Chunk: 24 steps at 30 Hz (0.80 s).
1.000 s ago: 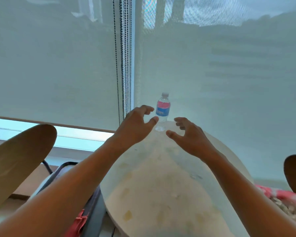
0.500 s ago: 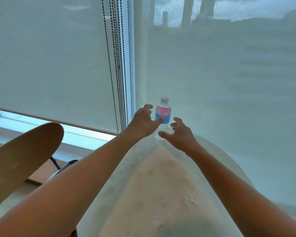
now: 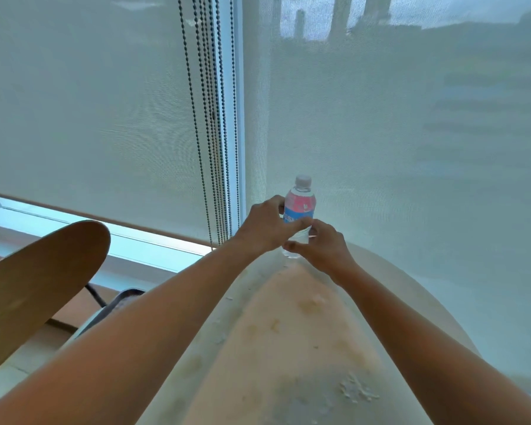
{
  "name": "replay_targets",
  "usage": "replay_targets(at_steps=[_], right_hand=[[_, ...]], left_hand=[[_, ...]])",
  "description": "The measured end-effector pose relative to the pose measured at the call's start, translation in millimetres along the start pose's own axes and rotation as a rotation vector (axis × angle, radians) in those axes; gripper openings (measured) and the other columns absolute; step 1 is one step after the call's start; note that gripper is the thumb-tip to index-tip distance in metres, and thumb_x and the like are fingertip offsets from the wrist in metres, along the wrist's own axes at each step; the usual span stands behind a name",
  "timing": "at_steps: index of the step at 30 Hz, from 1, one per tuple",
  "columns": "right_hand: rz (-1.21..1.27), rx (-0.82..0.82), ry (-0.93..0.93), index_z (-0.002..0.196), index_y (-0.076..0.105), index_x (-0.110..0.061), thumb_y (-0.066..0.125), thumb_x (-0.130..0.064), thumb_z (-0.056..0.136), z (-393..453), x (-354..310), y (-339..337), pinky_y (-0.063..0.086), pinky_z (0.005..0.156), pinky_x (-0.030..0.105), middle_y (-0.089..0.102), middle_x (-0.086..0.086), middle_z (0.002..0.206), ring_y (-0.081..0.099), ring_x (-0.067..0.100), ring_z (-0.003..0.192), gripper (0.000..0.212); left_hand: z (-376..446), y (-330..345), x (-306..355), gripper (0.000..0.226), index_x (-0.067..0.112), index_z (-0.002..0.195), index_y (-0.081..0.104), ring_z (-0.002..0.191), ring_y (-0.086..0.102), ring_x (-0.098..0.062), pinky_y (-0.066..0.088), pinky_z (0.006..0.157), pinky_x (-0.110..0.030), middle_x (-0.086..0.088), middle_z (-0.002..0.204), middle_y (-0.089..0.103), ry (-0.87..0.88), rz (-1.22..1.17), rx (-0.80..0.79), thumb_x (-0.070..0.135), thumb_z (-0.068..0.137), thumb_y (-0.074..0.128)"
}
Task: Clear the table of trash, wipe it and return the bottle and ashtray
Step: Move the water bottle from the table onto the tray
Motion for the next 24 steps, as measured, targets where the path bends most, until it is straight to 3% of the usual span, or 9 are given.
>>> replay_targets(at_steps=[4, 13, 20, 24], right_hand=[[-0.024, -0.011, -0.017, 0.128, 0.064, -0.023, 0.087, -0.042, 0.072, 1, -1, -1, 0.043, 0.089, 0.021, 0.071, -0.007, 0.12, 0.063, 0.007, 0.109, 0.063], [-0.008, -0.007, -0.062, 0.126, 0.068, -0.026, 0.085, -0.044, 0.074, -8, -13, -6, 0.044, 0.093, 0.023, 0.072, -0.008, 0.12, 0.064, 0.005, 0.109, 0.057], [0.055, -0.005, -0.154, 0.128, 0.067, -0.027, 0.085, -0.041, 0.075, -26, -38, -19, 0.042, 0.082, 0.014, 0.072, -0.007, 0.121, 0.063, 0.003, 0.106, 0.057], [0.11, -0.003, -0.183, 0.13, 0.066, -0.029, 0.086, -0.043, 0.074, -38, -50, -19, 0.049, 0.096, 0.028, 0.071, -0.007, 0.123, 0.064, 0.007, 0.108, 0.061]], left_hand=[[-1, 0, -1, 0.067, 0.022, 0.125, 0.063, 0.099, 0.066, -0.009, 0.049, 0.083, -0.023, 0.006, 0.113, 0.07, 0.012, -0.016, 0.029, 0.064, 0.075, 0.074], [-12, -11, 7, 0.064, 0.023, 0.125, 0.064, 0.094, 0.065, -0.007, 0.045, 0.076, -0.018, 0.007, 0.111, 0.071, 0.042, -0.028, 0.065, 0.062, 0.075, 0.075], [-30, -38, 26, 0.065, 0.019, 0.125, 0.064, 0.094, 0.066, -0.007, 0.051, 0.08, -0.022, 0.005, 0.112, 0.072, 0.1, -0.004, 0.137, 0.06, 0.076, 0.075], [-47, -56, 34, 0.064, 0.019, 0.125, 0.064, 0.09, 0.065, -0.007, 0.05, 0.079, -0.02, 0.005, 0.111, 0.072, 0.113, 0.017, 0.18, 0.06, 0.076, 0.075]])
Point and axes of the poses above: each hand's wrist, its own z-axis towards the middle knuckle, its own y-axis out of the palm, x = y × z, the point moved 4 cm from there along z, towards the middle knuckle
